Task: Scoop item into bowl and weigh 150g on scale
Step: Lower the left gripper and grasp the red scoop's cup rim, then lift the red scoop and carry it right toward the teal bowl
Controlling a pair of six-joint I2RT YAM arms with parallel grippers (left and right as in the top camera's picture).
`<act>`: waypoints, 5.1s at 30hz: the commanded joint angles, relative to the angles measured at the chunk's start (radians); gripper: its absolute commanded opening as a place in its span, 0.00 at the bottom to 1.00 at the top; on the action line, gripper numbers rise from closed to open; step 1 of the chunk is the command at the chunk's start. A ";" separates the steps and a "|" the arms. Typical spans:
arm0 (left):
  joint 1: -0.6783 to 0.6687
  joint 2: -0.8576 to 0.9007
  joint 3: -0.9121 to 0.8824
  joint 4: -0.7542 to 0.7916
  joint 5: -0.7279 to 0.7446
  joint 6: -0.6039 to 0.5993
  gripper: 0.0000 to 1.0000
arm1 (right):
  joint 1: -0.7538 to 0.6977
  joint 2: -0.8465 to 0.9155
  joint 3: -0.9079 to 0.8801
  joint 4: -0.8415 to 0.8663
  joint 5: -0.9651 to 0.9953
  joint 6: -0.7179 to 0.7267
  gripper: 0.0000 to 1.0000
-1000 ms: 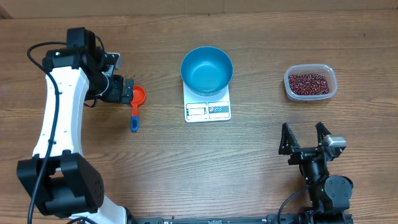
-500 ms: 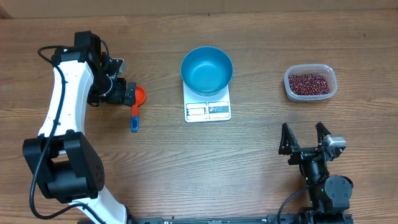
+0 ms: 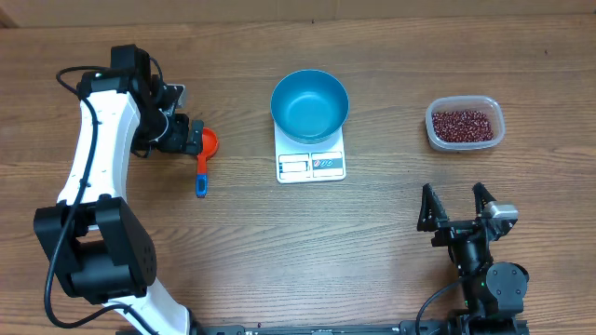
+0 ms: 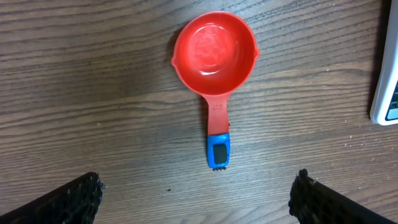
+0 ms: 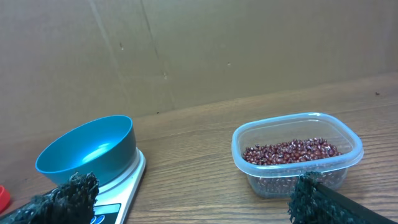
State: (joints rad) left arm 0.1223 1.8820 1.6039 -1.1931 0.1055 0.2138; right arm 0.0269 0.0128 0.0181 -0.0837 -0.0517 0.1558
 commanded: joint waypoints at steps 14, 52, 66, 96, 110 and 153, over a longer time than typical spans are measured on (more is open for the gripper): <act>0.002 0.010 0.014 0.069 0.018 0.018 0.99 | 0.006 -0.011 -0.010 0.002 0.006 -0.008 1.00; 0.000 0.172 -0.021 0.229 -0.013 -0.015 0.99 | 0.006 -0.011 -0.010 0.002 0.006 -0.008 1.00; 0.000 0.172 -0.031 0.230 -0.064 -0.015 1.00 | 0.006 -0.011 -0.010 0.002 0.006 -0.008 1.00; -0.039 0.254 -0.082 0.360 -0.073 -0.015 0.99 | 0.006 -0.011 -0.010 0.002 0.006 -0.008 1.00; -0.039 0.254 -0.082 0.368 -0.072 -0.011 0.97 | 0.006 -0.011 -0.010 0.002 0.006 -0.008 1.00; -0.039 0.254 -0.082 0.368 -0.087 -0.011 0.08 | 0.006 -0.011 -0.010 0.002 0.006 -0.008 1.00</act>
State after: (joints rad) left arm 0.0849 2.1323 1.5295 -0.8288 0.0246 0.2092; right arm 0.0269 0.0128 0.0181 -0.0837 -0.0517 0.1558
